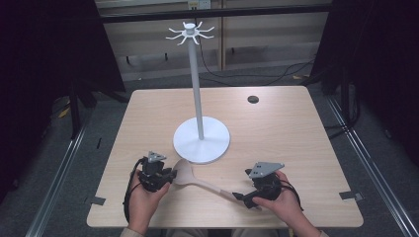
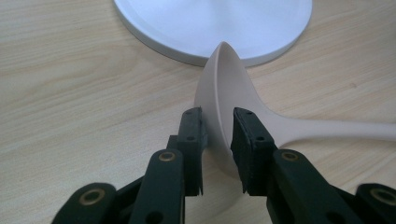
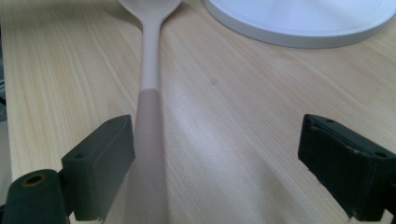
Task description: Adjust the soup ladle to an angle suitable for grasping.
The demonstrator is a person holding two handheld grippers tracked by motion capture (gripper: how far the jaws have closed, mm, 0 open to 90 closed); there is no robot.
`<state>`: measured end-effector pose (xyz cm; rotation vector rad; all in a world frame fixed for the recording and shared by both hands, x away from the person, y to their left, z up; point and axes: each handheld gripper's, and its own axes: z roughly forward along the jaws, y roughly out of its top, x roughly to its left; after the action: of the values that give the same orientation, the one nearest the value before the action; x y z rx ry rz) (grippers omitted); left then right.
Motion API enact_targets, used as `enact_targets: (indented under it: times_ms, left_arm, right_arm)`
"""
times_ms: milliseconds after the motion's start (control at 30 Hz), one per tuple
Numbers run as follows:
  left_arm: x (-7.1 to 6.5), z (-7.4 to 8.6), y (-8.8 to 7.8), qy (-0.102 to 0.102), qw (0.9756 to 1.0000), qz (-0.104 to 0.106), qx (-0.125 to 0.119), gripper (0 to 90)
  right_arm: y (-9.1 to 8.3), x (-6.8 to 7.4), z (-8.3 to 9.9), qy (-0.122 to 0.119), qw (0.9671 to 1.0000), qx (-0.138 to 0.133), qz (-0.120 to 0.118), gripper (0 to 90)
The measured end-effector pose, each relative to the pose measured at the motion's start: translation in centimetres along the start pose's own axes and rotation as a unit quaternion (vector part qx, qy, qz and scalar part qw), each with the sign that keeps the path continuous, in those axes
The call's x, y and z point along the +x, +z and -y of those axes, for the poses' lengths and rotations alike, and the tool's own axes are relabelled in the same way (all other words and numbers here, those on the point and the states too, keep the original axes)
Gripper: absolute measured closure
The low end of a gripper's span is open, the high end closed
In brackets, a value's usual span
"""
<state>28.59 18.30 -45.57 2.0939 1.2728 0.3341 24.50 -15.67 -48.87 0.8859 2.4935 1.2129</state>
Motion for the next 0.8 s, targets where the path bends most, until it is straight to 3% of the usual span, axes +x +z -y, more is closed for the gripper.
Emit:
enact_targets:
  times_ms: [400,567,633,667,700,800]
  left_arm:
    - [0.2,-0.1,-0.2,0.008,0.9999,0.01,0.001,73.2]
    - [0.3,-0.2,-0.2,0.005,0.9998,0.017,-0.002,68.5]
    - [0.4,-0.2,-0.3,0.009,0.9999,0.013,-0.005,67.3]
    - [0.5,-0.2,-0.3,0.011,0.9998,0.011,-0.008,63.3]
    - [0.5,-0.3,-0.4,0.01,0.9998,0.01,-0.01,63.3]
    - [0.8,-0.3,-0.5,0.009,0.9998,0.011,-0.013,57.2]
  right_arm:
    - [0.0,0.1,0.1,0.001,1.0,0.003,-0.002,10.9]
    - [0.1,0.2,0.1,-0.002,1.0,0.003,-0.004,13.0]
    - [0.1,0.4,0.1,-0.007,0.9999,-0.001,-0.01,18.7]
    - [0.1,0.6,0.0,-0.012,0.9998,-0.002,-0.017,26.8]
    - [0.1,0.6,0.0,-0.012,0.9998,-0.002,-0.017,26.8]
    - [0.1,1.1,-0.1,-0.024,0.9993,-0.003,-0.029,44.8]
